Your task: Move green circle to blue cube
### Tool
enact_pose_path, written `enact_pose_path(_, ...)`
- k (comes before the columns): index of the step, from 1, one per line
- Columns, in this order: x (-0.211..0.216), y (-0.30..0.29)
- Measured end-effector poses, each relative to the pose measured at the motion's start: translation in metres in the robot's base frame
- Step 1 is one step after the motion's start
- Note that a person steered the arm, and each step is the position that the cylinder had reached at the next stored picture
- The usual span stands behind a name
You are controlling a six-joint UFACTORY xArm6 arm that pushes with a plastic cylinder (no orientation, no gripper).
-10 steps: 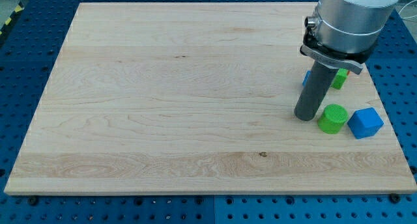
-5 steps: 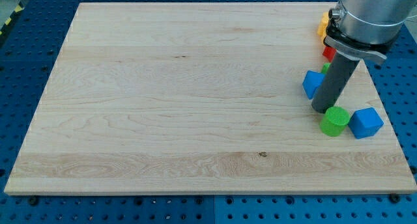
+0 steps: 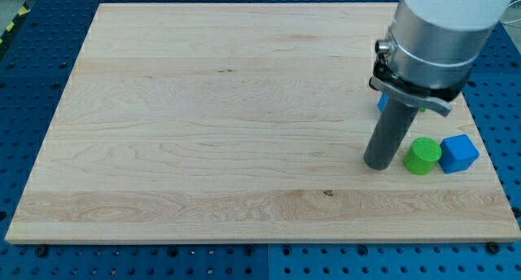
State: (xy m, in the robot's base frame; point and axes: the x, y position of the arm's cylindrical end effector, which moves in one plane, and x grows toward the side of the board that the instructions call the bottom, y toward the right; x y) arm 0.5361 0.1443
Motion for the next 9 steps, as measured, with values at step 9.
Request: enact_pose_path(9,-0.001,0.024)
